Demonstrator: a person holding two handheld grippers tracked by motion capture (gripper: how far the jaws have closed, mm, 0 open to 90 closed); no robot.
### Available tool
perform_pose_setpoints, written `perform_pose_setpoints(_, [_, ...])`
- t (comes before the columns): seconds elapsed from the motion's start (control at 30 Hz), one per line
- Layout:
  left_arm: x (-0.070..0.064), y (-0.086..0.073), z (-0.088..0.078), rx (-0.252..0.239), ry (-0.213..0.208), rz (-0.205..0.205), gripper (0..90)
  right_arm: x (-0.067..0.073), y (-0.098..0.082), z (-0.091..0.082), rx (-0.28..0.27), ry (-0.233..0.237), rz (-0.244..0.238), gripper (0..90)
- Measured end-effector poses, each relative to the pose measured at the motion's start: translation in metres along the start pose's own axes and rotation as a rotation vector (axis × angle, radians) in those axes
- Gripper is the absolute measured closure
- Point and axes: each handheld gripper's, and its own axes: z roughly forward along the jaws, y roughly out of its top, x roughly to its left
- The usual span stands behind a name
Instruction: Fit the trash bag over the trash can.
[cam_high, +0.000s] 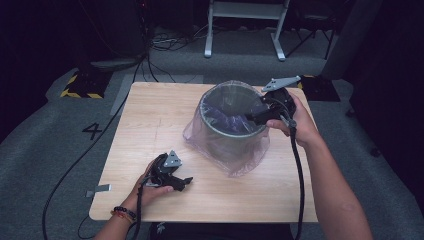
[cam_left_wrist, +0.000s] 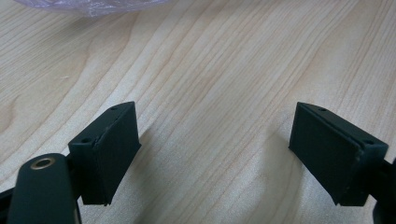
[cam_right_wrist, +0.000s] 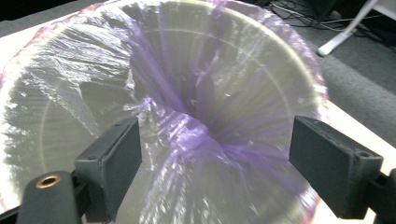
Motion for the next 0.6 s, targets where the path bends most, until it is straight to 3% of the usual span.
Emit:
perform_pose_setpoints(0.17, [0.000,0.000,0.000,0.000,-0.001,0.000,15.7,0.002,-0.006,-0.009,-0.001,-0.016,-0.024,16.4])
perform_pose_setpoints(0.6, [0.000,0.000,0.000,0.000,0.001,0.002,15.7,0.015,-0.029,-0.029,-0.092,-0.059,-0.041,16.2])
